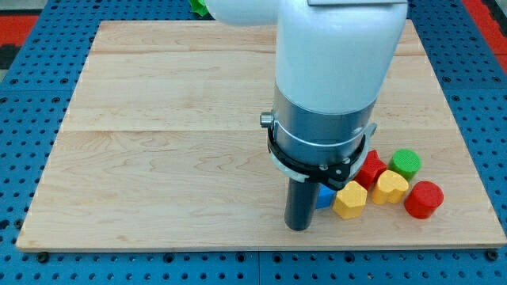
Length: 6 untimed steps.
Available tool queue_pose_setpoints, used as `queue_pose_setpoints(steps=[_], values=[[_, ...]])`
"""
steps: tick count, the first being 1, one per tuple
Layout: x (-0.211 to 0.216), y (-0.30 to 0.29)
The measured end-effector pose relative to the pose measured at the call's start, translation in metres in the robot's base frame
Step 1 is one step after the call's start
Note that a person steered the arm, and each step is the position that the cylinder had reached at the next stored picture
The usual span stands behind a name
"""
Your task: Move the yellow heart close to the red star
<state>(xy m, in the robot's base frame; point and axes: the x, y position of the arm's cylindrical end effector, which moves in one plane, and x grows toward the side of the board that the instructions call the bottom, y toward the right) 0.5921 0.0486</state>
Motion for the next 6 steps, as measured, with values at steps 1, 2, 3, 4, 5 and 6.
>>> queue_pose_setpoints(steps=[1,2,3,4,5,6], values=[[-0.014,0.016],[-0.004,0.011],[0.027,0.028],[0.024,0.101],[0.023,0.171],[-0.006,0.16]])
